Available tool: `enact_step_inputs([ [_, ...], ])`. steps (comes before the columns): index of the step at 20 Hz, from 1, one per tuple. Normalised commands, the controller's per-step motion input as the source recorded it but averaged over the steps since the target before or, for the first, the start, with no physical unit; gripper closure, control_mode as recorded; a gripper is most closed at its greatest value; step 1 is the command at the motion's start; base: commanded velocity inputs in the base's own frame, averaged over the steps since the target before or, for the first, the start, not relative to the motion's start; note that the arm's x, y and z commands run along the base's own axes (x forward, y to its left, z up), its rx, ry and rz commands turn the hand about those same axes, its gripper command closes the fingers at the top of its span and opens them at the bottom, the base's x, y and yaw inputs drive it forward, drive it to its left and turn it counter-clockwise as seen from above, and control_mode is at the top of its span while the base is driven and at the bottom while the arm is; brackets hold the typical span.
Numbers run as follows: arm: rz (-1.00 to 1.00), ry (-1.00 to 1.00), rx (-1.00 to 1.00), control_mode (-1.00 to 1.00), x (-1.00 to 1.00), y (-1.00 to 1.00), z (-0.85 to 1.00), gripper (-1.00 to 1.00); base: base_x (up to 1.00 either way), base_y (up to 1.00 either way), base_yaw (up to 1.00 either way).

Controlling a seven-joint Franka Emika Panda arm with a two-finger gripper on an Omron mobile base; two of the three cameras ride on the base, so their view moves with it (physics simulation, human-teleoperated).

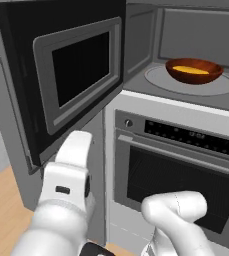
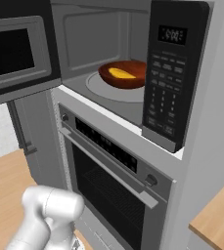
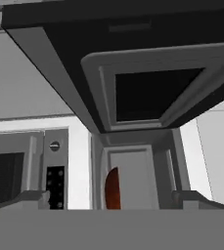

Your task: Pick the corn from the sink and place it in the bowl. Then pick the bowl and place it in the microwave. Then close the microwave door and press the start button.

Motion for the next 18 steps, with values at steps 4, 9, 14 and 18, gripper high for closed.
enact_step_inputs([
  [4,-0.03,-0.01,-0.05,-1.00,0.19,0.93,-0.20,-1.00,0.00,0.00,0.00],
  [9,0.00,0.00,0.01,-1.00,0.21,0.71,-0.22,-1.00,0.00,0.00,0.00],
  [14,0.00,-0.02,0.08,-1.00,0.31,0.69,-0.44,-1.00,0.00,0.00,0.00],
  [18,0.00,-0.03,0.07,-1.00,0.35,0.67,-0.25,-1.00,0.00,0.00,0.00],
])
